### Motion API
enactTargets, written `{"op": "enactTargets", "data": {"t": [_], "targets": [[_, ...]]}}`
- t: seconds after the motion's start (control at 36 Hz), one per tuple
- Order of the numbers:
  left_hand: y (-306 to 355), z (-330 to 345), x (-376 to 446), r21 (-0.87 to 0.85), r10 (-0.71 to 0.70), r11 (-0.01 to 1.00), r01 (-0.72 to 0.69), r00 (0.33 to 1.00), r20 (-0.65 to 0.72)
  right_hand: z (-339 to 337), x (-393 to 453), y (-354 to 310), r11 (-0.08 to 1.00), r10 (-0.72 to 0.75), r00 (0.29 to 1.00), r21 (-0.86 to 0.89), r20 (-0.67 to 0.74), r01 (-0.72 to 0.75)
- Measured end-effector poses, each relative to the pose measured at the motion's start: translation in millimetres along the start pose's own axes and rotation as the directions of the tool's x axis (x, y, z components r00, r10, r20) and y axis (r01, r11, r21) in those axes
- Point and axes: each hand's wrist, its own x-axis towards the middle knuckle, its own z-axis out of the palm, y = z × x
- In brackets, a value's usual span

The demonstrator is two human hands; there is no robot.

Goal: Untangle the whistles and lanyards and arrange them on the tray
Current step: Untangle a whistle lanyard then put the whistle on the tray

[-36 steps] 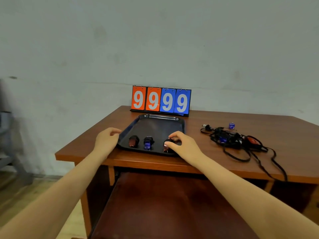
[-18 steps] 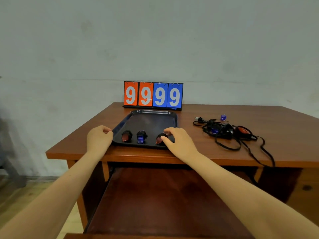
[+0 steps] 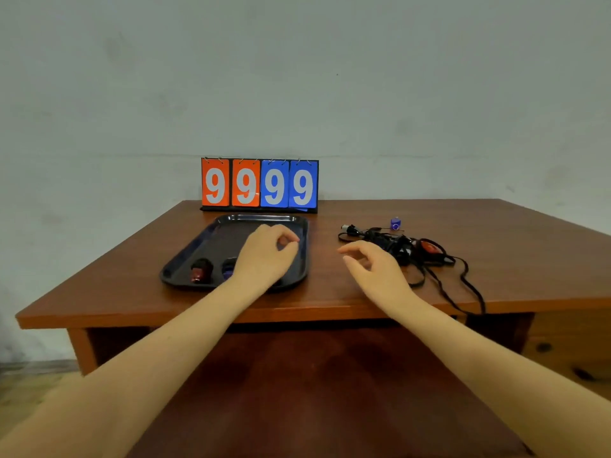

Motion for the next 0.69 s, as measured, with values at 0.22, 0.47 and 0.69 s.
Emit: {"op": "enactTargets", "data": {"t": [0.22,0.47,0.69], "targets": [[65.5,79.7,22.8,-0.074,0.112,0.992,-0.101,0.98,0.167,-82.6,3.6,54.7,0.983,0.098,0.98,-0.134,-0.176,-0.122],[81.6,142.2,64.5,-0.022,0.112,0.994,-0.109,0.968,0.225,-119.0,9.2,126.2,0.882,0.262,0.965,-0.41,0.02,-0.231],[39.3,169.5,110.5,0.039,-0.049,0.998,0.045,0.993,0.11,-113.0,41.8,143.8,0.837,0.244,0.967,-0.52,0.07,-0.173]]}}
